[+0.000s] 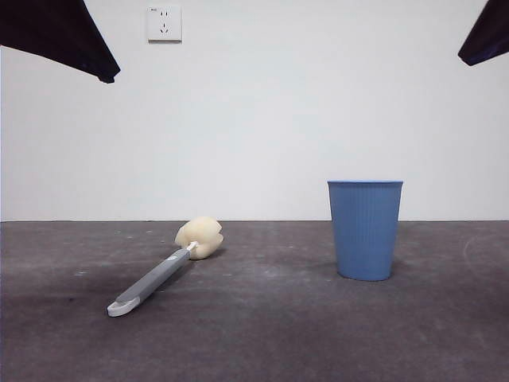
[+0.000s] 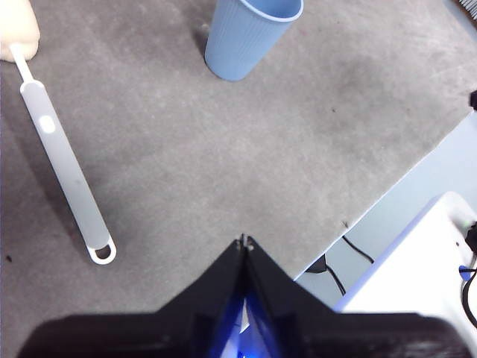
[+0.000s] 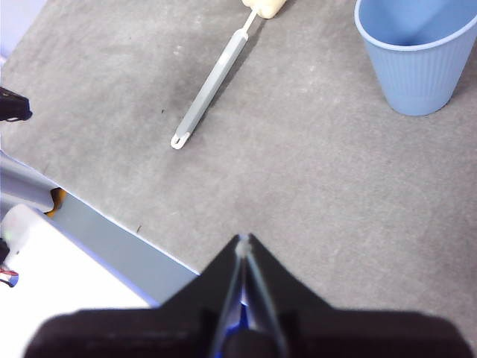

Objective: Pick up the cup brush,pick up the cup,insert the brush into the cup,clean the cup,put the cup brush back,put the cup back to the fixed position on the table

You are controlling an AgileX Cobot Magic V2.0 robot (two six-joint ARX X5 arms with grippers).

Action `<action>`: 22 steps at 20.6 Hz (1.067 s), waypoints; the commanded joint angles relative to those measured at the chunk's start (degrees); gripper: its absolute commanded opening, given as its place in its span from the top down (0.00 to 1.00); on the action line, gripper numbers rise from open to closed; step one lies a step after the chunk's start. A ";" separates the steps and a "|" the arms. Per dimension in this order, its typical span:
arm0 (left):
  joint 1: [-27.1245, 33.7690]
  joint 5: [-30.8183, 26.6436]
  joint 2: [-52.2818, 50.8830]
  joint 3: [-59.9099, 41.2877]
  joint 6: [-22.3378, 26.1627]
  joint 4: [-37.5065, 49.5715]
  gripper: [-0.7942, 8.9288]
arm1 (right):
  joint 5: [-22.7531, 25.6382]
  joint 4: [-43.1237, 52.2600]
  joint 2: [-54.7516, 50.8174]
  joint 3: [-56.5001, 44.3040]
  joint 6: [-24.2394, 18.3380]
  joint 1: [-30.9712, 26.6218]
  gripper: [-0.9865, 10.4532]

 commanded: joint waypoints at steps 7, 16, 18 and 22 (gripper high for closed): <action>-0.17 -0.33 -0.02 0.00 1.05 -0.85 0.92 | -0.15 0.04 -0.02 0.07 0.09 0.13 0.91; 3.15 -20.52 -2.71 -0.09 14.01 10.49 0.92 | -0.20 0.00 -0.02 0.07 0.09 0.13 0.91; 8.41 -19.02 -6.12 -0.09 17.40 15.91 0.92 | -0.17 -0.02 -0.02 0.07 0.09 0.13 0.91; 21.64 -13.75 -14.75 -0.20 21.24 18.86 0.92 | -0.17 -0.02 -0.02 0.07 0.09 0.13 0.91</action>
